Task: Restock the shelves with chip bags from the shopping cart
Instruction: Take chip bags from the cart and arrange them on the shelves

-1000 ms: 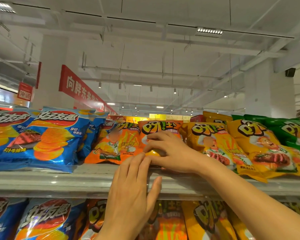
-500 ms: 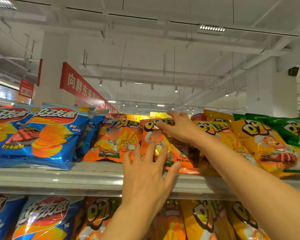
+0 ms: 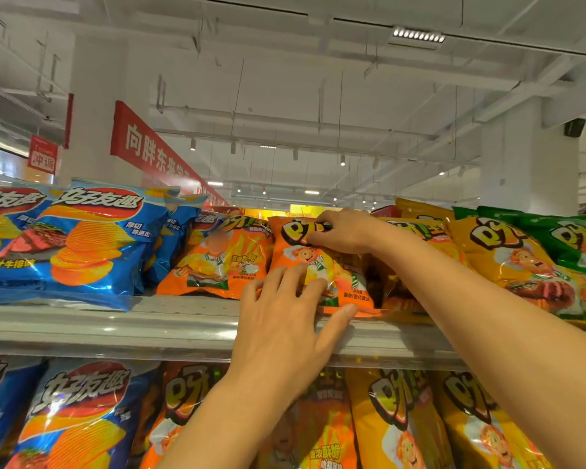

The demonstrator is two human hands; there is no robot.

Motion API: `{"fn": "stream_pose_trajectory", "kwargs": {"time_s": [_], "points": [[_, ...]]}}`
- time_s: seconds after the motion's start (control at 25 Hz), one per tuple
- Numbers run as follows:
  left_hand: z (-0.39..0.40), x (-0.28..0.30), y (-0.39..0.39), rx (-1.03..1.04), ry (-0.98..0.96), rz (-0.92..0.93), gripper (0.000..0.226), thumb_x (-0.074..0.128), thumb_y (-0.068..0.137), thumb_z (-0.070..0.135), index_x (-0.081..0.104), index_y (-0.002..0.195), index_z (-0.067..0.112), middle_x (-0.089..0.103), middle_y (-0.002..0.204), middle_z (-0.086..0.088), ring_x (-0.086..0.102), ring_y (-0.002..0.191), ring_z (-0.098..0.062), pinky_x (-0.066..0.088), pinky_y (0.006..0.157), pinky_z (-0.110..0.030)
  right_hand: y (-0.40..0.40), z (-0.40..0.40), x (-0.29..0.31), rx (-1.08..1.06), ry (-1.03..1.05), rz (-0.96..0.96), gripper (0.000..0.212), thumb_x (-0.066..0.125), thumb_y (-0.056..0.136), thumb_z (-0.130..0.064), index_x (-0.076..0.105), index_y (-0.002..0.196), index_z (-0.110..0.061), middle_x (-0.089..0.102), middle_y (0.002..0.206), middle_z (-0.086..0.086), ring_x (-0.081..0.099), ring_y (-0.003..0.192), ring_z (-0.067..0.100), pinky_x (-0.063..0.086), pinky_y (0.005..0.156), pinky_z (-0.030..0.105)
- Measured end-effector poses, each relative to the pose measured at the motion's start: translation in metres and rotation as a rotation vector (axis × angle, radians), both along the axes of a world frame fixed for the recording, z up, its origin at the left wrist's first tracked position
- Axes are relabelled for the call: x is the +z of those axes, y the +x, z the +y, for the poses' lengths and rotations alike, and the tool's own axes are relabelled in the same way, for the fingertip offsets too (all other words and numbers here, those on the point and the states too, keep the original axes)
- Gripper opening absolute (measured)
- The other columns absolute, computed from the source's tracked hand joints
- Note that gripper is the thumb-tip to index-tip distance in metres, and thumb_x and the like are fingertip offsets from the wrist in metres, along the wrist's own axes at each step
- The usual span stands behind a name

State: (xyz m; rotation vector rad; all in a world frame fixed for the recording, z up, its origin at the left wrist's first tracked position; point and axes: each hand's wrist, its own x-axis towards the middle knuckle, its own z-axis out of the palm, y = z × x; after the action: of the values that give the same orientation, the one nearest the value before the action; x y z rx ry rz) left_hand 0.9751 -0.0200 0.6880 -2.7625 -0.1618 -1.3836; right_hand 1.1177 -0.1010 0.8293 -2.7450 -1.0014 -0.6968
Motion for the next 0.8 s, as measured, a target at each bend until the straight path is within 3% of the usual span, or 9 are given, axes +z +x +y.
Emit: {"fn": "stream_pose_trajectory", "kwargs": {"time_s": [0.08,0.24,0.36,0.48,0.56,0.68,0.8], "points": [[-0.009,0.004,0.002,-0.039,0.028,-0.015,0.077,0.005,0.091,0.072,0.049,0.143,0.035,0.038,0.156,0.008,0.026,0.148,-0.017,0.024,0.117,-0.042,-0.014,-0.005,-0.001,-0.001,-0.001,-0.138,0.057,0.046,0.101,-0.052,0.042,0.151,-0.025,0.037,0.156,0.014,0.032,0.144,0.038,0.037,0.113,0.052],[-0.027,0.007,0.015,-0.091,0.137,0.037,0.082,-0.001,0.090,0.071,0.036,0.152,0.032,0.028,0.163,0.006,0.011,0.154,-0.020,0.016,0.123,-0.046,-0.032,-0.054,-0.028,0.053,0.203,-0.295,0.046,0.044,0.102,-0.044,0.049,0.145,-0.028,0.044,0.151,0.006,0.033,0.142,0.029,0.037,0.111,0.049],[-0.034,0.004,0.024,-0.093,0.143,0.075,0.086,-0.007,0.085,0.073,0.020,0.157,0.036,0.022,0.165,0.006,0.006,0.154,-0.020,0.010,0.124,-0.048,-0.035,-0.112,-0.062,-0.086,0.264,-0.211,0.063,0.041,0.093,-0.063,0.040,0.149,-0.036,0.038,0.156,0.003,0.028,0.145,0.028,0.034,0.115,0.050],[-0.040,0.003,0.030,-0.071,0.133,0.083,0.092,-0.011,0.081,0.076,0.013,0.160,0.036,0.029,0.163,0.007,0.017,0.153,-0.019,0.014,0.122,-0.047,-0.029,-0.135,-0.084,-0.162,0.257,-0.032,0.089,0.035,0.080,-0.081,0.016,0.158,-0.042,0.013,0.168,0.001,0.010,0.154,0.029,0.024,0.120,0.056],[-0.041,0.004,0.030,-0.040,0.124,0.095,0.090,-0.006,0.085,0.077,0.024,0.159,0.035,0.040,0.158,0.009,0.028,0.150,-0.018,0.022,0.120,-0.047,-0.022,-0.133,-0.091,-0.156,0.251,-0.007,0.094,0.032,0.079,-0.086,0.004,0.159,-0.045,0.000,0.170,-0.003,0.001,0.156,0.029,0.018,0.122,0.059],[-0.040,0.000,0.027,-0.052,0.110,0.091,0.078,0.017,0.093,0.074,0.056,0.143,0.029,0.063,0.139,0.005,0.054,0.134,-0.022,0.041,0.109,-0.052,-0.016,-0.130,-0.095,-0.168,0.239,-0.039,0.103,0.013,0.065,-0.094,-0.002,0.157,-0.049,-0.006,0.170,-0.006,-0.006,0.156,0.030,0.013,0.122,0.060],[-0.040,0.000,0.027,-0.057,0.098,0.068,0.077,0.018,0.093,0.074,0.055,0.143,0.030,0.063,0.139,0.007,0.053,0.134,-0.021,0.041,0.109,-0.050,-0.015,-0.131,-0.094,-0.149,0.228,-0.029,0.105,0.012,0.064,-0.096,-0.001,0.157,-0.049,-0.007,0.170,-0.006,-0.007,0.156,0.030,0.012,0.122,0.061]]}}
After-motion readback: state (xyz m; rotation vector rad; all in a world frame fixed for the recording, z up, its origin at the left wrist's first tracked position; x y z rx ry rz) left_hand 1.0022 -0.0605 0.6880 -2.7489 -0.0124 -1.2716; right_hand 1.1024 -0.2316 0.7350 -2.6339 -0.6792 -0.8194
